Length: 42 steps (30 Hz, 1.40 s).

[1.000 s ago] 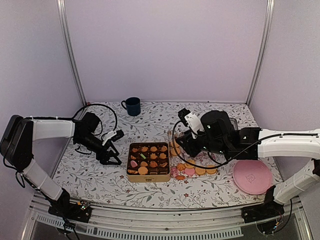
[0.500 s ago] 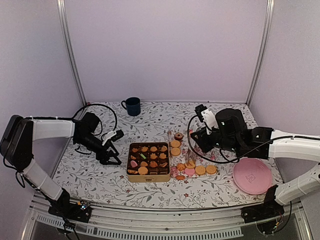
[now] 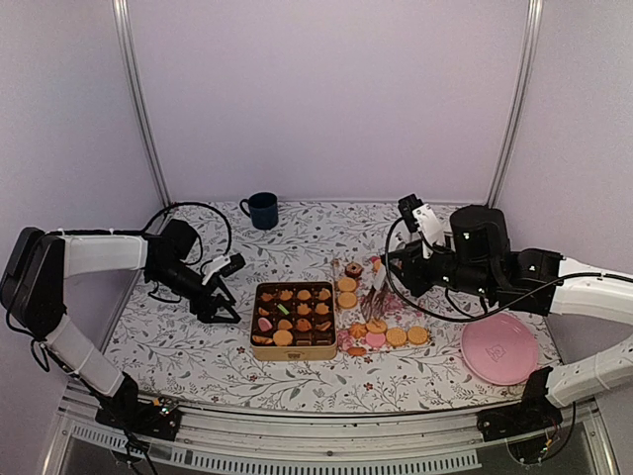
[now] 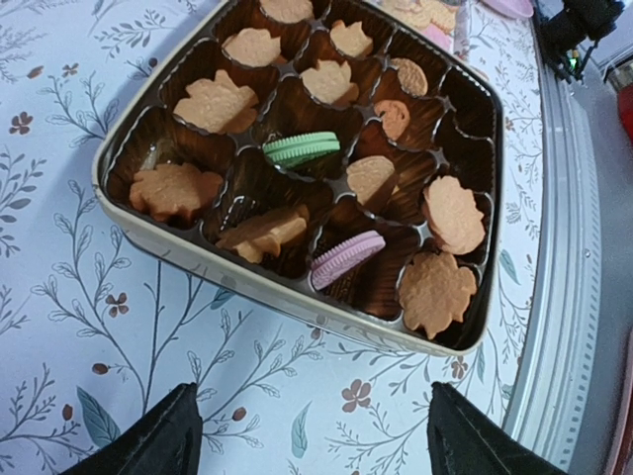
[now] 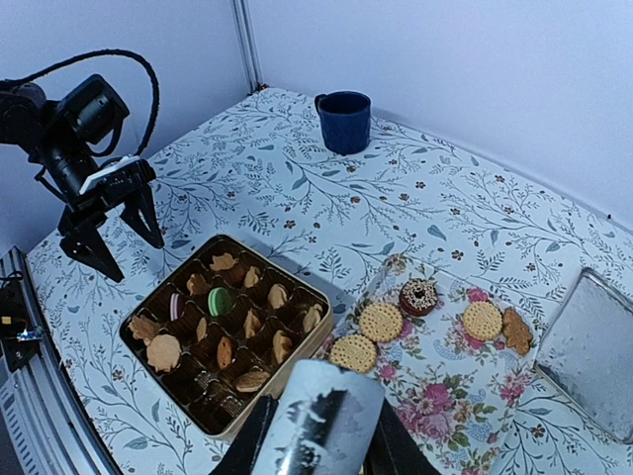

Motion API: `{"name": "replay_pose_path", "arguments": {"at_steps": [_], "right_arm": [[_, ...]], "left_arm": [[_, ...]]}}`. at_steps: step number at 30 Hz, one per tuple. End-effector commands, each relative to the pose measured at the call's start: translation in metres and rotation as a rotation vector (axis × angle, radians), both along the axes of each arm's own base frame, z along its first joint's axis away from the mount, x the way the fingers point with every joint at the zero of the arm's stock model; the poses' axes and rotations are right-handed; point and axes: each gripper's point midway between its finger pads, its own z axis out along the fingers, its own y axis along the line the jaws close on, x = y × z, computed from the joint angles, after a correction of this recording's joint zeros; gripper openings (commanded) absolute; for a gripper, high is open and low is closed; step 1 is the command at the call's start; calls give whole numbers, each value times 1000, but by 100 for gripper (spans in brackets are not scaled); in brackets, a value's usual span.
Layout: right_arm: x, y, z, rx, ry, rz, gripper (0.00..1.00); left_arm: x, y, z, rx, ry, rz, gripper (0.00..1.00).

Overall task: Pack the cookies
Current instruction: Adjust the fake cookies on the plate.

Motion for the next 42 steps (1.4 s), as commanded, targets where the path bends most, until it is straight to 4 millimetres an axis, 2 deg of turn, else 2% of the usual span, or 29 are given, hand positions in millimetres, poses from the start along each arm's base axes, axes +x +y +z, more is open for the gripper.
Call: {"name": "replay_pose_path", "arguments": {"at_steps": [1, 8, 13, 17, 21, 30, 34, 42], "right_arm": [[-6, 16, 33, 113, -38, 81, 14], [-5, 42, 7, 105, 29, 145, 15], [-3, 45, -5, 78, 54, 142, 15], [-1, 35, -14, 39, 64, 105, 14], [1, 20, -15, 21, 51, 72, 14], [17, -10, -24, -13, 52, 12, 13], [24, -15, -22, -17, 45, 1, 12], [12, -4, 14, 108, 17, 82, 11]], "left_arm": [[4, -2, 10, -23, -16, -7, 79], [4, -1, 11, -21, -18, -6, 79], [2, 0, 10, -13, -25, -11, 79], [2, 0, 9, -14, -21, -13, 79], [2, 0, 9, -16, -18, -14, 79], [2, 0, 9, -13, -22, -12, 79], [2, 1, 9, -10, -25, -14, 79], [4, -1, 11, -14, -23, -15, 79]]}}
